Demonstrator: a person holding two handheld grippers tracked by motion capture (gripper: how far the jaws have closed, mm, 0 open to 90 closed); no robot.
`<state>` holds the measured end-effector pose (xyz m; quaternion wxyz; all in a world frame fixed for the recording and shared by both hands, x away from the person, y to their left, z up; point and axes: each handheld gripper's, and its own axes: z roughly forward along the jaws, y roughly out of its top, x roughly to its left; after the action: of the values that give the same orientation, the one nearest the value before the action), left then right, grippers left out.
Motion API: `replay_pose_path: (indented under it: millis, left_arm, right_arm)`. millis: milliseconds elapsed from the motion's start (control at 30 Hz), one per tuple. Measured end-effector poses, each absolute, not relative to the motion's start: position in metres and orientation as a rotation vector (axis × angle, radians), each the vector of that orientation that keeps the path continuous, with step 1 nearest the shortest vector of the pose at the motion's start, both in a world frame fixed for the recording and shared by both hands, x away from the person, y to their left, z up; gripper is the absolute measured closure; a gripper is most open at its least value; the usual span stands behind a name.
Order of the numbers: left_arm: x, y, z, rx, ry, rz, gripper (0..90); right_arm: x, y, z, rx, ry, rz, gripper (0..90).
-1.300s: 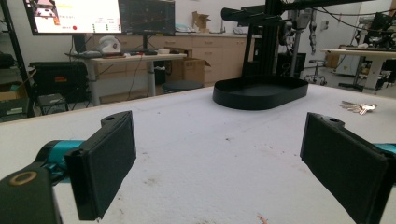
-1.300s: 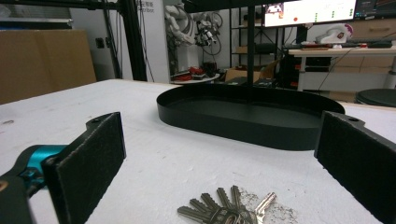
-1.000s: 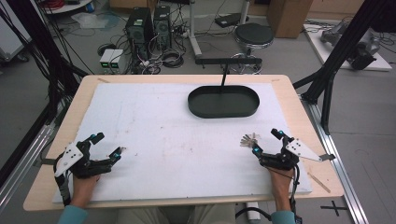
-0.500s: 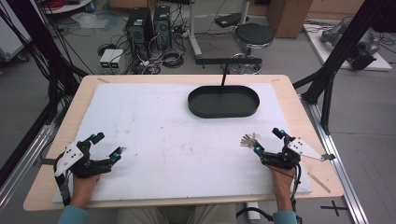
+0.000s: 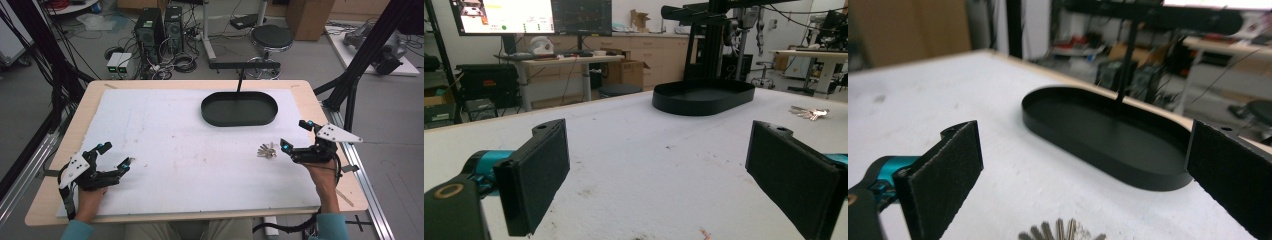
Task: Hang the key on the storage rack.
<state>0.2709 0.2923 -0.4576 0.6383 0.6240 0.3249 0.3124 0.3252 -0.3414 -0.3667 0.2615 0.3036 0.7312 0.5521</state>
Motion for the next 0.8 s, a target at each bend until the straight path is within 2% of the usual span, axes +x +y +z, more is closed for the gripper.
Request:
replay_pose_path:
  millis: [300,800]
  left_arm:
    - [0.271,0.292,-0.458,1.424,0.742,0.713,10.9]
    - [0.271,0.292,-0.458,1.423,0.742,0.713,10.9]
  right_arm:
    - [0.345,-0.331,-0.342,0.686,2.245,1.301,1.2]
    - [0.364,-0.320,-0.355,0.624,2.517,1.036,1.2]
